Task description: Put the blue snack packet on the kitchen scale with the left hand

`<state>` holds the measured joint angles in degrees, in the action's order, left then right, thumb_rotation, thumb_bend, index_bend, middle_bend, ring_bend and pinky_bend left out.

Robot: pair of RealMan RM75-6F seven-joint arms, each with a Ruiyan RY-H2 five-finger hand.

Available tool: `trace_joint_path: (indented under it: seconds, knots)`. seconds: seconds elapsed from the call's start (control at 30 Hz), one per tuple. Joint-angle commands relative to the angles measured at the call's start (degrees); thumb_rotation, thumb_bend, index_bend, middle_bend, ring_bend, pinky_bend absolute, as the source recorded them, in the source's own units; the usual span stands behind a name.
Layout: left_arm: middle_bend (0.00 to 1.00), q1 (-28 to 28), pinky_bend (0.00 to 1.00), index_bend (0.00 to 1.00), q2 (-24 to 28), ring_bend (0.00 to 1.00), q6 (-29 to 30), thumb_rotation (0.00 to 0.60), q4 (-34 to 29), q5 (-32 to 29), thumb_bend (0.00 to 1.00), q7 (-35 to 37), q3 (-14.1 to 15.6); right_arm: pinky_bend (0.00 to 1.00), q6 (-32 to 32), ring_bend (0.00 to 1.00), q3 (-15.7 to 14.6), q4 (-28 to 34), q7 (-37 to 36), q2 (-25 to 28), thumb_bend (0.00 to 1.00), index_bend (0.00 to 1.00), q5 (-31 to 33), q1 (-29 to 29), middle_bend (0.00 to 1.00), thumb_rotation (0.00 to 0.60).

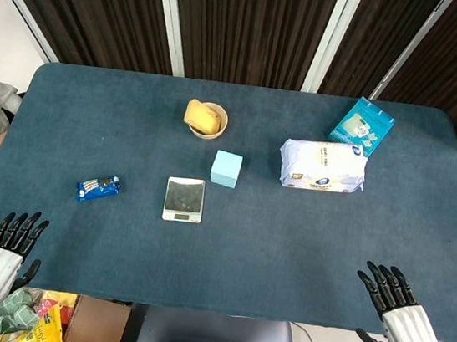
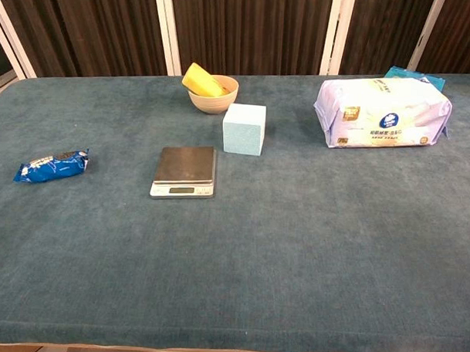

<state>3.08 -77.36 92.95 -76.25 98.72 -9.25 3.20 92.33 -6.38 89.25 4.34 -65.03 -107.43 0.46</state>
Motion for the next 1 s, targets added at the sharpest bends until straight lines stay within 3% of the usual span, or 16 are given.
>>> trace_joint_path:
  seconds: [0.03, 0.1, 0.17, 0.27, 0.3, 0.33, 0.37, 0.43, 0.63, 0.77, 1.0]
  knots:
    - [0.01, 0.16, 0.07, 0.0, 0.02, 0.0, -0.48, 0.6, -0.05, 0.23, 0.4, 0.13, 0.33, 0.0, 0.16, 0.0, -0.02, -0.08, 0.2, -0.11, 0.19, 0.0, -0.23, -0.04, 0.0, 0.6]
    - [0.04, 0.45, 0.1, 0.0, -0.2, 0.04, -0.75, 0.6, -0.02, 0.59, 0.4, 0.35, 0.43, 0.0, 0.46, 0.0, -0.19, -0.1, -0.02, -0.1, 0.19, 0.0, -0.62, -0.1, 0.0, 0.6]
    - [0.16, 1.02, 0.21, 0.0, -0.99, 0.17, -0.42, 0.6, 0.66, 1.31, 0.4, 0.2, -0.02, 0.0, 0.63, 0.0, -0.14, -0.2, 0.12, -0.2, 0.19, 0.0, -0.83, -0.07, 0.0, 0.6]
    - [0.61, 2.43, 0.82, 0.01, -3.8, 0.74, 0.56, 0.6, 1.91, 2.86, 0.44, 1.94, -1.05, 0.0, 0.23, 0.0, -0.03, -0.37, 0.27, -0.37, 0.19, 0.0, -0.48, 0.04, 0.0, 0.6]
    - [0.77, 3.01, 0.96, 0.05, -4.81, 0.9, 0.58, 0.6, 1.84, 3.06, 0.48, 3.45, -1.4, 0.0, 0.04, 0.0, 0.01, -0.31, 0.33, -0.39, 0.19, 0.0, -0.21, 0.05, 0.0, 0.6]
    - [0.87, 3.63, 1.0, 0.1, -5.82, 0.97, 0.27, 0.6, 1.57, 3.09, 0.52, 5.4, -1.62, 0.0, -0.09, 0.0, 0.08, -0.2, 0.29, -0.43, 0.19, 0.0, 0.01, 0.08, 0.0, 0.6]
    - [0.95, 4.62, 1.0, 0.17, -6.59, 1.0, -1.73, 0.6, 0.8, 2.42, 0.55, 7.76, -1.59, 0.0, -0.17, 0.0, 0.16, -0.13, 0.25, -0.48, 0.19, 0.0, 0.0, 0.21, 0.0, 0.6]
    - [1.0, 6.66, 1.0, 0.23, -5.86, 1.0, -7.84, 0.6, -3.17, -0.03, 0.61, 8.71, -1.39, 0.0, -0.02, 0.0, 0.12, -0.5, -0.22, -0.71, 0.19, 0.0, -0.85, 0.57, 0.0, 0.6]
    - [1.0, 11.37, 1.0, 0.26, -7.42, 1.0, -19.18, 0.6, -11.63, -8.34, 0.82, 2.32, -4.97, 0.0, -0.19, 0.0, 0.15, -1.43, -0.43, -1.73, 0.19, 0.0, -1.67, 1.15, 0.0, 0.6]
    - [1.0, 14.72, 1.0, 0.27, -9.5, 1.0, -25.41, 0.6, -13.49, -14.52, 0.81, -3.61, -7.77, 0.0, -1.52, 0.0, -0.31, -1.19, 0.25, -1.88, 0.19, 0.0, -1.65, 1.5, 0.0, 0.6]
    - [1.0, 18.81, 1.0, 0.27, -14.46, 1.0, -28.92, 0.6, -12.0, -20.58, 0.79, -8.49, -11.6, 0.0, -2.12, 0.0, -0.36, -0.87, 0.51, -1.69, 0.19, 0.0, -1.0, 1.68, 0.0, 0.6]
